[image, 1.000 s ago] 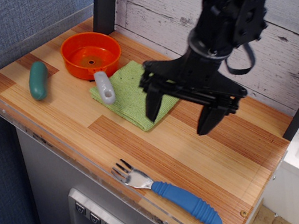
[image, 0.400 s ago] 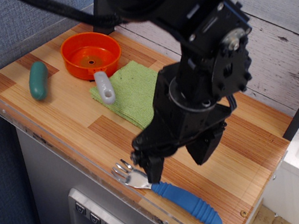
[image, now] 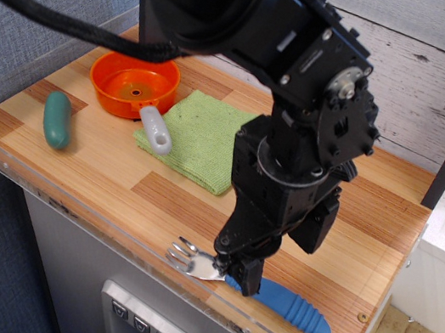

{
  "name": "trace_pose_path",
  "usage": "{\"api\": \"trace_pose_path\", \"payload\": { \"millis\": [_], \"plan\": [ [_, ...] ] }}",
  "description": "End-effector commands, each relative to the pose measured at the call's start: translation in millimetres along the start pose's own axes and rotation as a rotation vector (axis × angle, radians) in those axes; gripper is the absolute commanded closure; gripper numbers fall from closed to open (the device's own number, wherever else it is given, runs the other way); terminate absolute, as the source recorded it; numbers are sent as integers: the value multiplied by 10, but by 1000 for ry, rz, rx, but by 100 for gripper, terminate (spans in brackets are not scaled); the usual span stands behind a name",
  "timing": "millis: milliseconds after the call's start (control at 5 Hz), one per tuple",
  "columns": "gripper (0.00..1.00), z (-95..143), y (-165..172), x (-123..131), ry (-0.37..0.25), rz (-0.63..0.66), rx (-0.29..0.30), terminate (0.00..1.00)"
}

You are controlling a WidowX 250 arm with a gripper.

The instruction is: Move the blue fork to the right of the green cloth.

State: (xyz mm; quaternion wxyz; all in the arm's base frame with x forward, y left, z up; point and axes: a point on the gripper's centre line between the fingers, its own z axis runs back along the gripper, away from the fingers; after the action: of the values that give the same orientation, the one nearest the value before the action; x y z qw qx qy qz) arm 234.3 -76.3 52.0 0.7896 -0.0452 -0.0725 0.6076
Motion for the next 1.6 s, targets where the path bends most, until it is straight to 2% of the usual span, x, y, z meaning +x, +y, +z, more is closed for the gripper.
{"api": "trace_pose_path", "payload": {
  "millis": [0,600,1000,1200,1400],
  "plan": [
    [0,-155,-117,-156,-4,51,18,0],
    [0,-354,-134,-210,-15,82,55,0],
    [0,-400,-114,-216,3,119,70,0],
    [100,-389,-112,-219,-1,132,71,0],
    [100,-366,-116,-216,-1,137,62,0]
  ]
}}
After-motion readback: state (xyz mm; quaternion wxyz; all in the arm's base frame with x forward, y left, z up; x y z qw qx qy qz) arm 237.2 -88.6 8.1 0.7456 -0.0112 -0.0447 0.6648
